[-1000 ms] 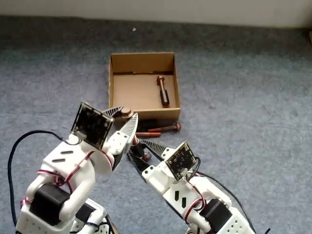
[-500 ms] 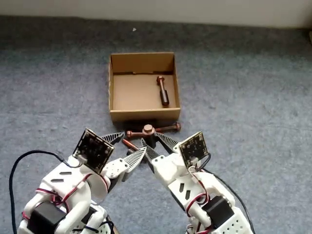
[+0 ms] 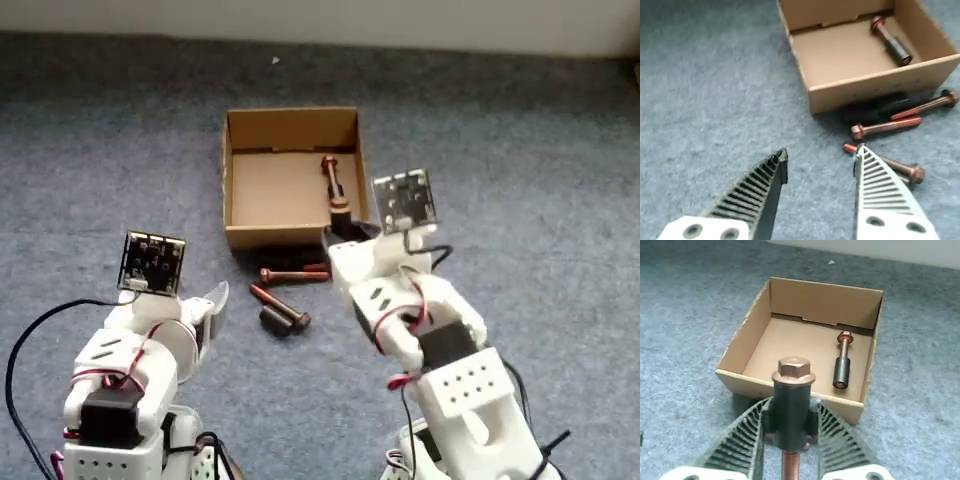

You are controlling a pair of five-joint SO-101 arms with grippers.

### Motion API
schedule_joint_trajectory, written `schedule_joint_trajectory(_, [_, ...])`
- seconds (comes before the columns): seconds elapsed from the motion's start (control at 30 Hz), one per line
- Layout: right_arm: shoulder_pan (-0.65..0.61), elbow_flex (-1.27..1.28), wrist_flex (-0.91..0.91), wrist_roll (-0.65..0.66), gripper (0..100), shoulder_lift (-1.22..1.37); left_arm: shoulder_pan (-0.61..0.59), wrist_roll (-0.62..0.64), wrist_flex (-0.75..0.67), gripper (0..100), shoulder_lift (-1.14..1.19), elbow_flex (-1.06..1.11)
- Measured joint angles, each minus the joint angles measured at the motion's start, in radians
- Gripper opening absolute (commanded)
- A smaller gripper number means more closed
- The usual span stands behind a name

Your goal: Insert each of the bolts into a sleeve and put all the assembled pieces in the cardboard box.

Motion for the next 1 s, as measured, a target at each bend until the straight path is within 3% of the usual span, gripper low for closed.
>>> schedule_joint_trajectory(0.2, [0.048,-0.316,0.000,0.000,0.5,0.453,-0.163,0.000,-0.187,23,0.005,0.242])
schedule_joint_trajectory(0.3, [0.049,-0.474,0.000,0.000,0.5,0.649,-0.183,0.000,-0.259,23,0.005,0.292])
schedule_joint_trajectory(0.57, [0.049,-0.844,0.000,-0.005,0.7,1.045,-0.184,0.000,-0.281,23,0.005,0.307])
schedule_joint_trajectory(0.67, [0.049,-0.950,0.000,-0.006,3.6,1.157,-0.184,0.000,-0.284,23,0.005,0.307])
schedule_joint_trajectory(0.8, [0.049,-1.026,0.012,-0.006,15.6,1.246,-0.184,0.000,-0.284,23,0.005,0.307])
schedule_joint_trajectory(1.0, [0.038,-1.063,0.184,-0.006,16.7,1.238,-0.184,0.000,-0.287,23,0.005,0.307])
